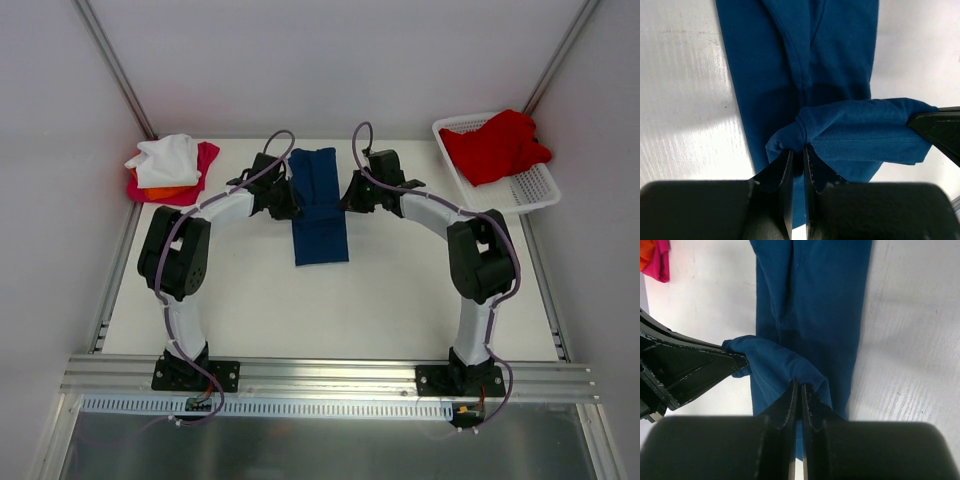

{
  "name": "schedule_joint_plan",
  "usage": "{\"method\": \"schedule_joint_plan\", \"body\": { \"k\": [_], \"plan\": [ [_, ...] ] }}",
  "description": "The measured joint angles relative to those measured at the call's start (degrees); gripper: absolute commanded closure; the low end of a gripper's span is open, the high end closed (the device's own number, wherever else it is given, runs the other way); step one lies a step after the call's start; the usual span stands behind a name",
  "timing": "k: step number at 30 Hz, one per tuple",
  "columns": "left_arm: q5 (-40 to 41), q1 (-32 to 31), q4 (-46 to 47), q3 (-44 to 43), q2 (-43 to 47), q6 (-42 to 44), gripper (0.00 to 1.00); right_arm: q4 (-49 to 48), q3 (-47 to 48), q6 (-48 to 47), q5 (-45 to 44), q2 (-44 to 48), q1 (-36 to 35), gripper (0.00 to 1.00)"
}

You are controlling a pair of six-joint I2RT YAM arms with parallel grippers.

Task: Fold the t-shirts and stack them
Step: Fold the folded rectangular tshirt in 1/3 of the way

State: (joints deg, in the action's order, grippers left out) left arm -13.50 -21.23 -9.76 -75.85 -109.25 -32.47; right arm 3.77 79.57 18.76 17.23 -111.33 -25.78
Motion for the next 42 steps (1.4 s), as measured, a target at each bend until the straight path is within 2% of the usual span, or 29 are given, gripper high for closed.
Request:
{"method": "schedule_joint_plan", "body": {
  "k": [26, 42],
  "plan": [
    [-0.2, 2.1, 0.0, -0.2, -3.0, 0.5, 1.0, 0.9, 7.0, 0.1, 3.3, -9.3, 0.5, 1.0],
    [-1.4, 2.2, 0.0, -1.9, -5.1, 0.6, 1.0, 1.0, 7.0, 0.1, 3.4, -9.6, 0.9, 1.0]
  ]
}}
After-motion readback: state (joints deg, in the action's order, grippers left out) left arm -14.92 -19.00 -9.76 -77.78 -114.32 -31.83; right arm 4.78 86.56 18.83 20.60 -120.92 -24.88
